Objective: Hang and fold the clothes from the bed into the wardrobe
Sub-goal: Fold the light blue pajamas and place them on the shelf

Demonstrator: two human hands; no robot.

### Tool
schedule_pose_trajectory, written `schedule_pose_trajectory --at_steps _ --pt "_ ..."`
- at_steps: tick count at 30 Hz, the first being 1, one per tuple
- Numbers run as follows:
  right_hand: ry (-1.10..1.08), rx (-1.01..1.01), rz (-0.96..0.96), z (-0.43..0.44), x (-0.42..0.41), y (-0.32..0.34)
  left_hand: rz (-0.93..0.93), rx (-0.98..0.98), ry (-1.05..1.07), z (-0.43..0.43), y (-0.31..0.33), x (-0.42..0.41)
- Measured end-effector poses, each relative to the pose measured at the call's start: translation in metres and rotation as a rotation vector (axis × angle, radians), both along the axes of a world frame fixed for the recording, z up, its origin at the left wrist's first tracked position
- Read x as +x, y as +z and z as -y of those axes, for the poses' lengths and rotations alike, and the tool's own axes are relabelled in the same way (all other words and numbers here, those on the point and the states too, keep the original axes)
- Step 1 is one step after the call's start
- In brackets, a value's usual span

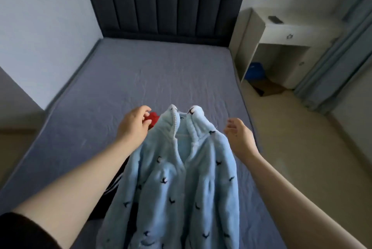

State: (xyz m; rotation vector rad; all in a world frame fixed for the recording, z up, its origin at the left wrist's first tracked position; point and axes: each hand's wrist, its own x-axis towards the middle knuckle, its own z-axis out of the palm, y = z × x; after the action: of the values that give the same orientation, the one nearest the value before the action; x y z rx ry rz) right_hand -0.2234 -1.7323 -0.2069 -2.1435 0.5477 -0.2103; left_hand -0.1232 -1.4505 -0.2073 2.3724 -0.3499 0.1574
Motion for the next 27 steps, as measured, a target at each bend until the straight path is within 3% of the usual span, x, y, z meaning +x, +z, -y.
schedule_pose_trajectory --at_steps 5,10,20,27 --pt "0.028 0.076 -0.136 0.011 -0.007 -0.108 -0.154 0.068 -0.056 0.034 -0.113 -0.012" --pt "0.028 0.143 -0.278 0.016 -0.037 -0.173 -0.32 0.124 -0.027 0.036 -0.177 -0.054" --pt "0.041 0.183 -0.527 -0.009 -0.126 -0.267 -0.642 0.205 0.003 0.009 -0.257 -0.159" --pt "0.027 0.204 -0.577 -0.038 -0.157 -0.291 -0.685 0.175 -0.009 -0.014 -0.277 -0.181"
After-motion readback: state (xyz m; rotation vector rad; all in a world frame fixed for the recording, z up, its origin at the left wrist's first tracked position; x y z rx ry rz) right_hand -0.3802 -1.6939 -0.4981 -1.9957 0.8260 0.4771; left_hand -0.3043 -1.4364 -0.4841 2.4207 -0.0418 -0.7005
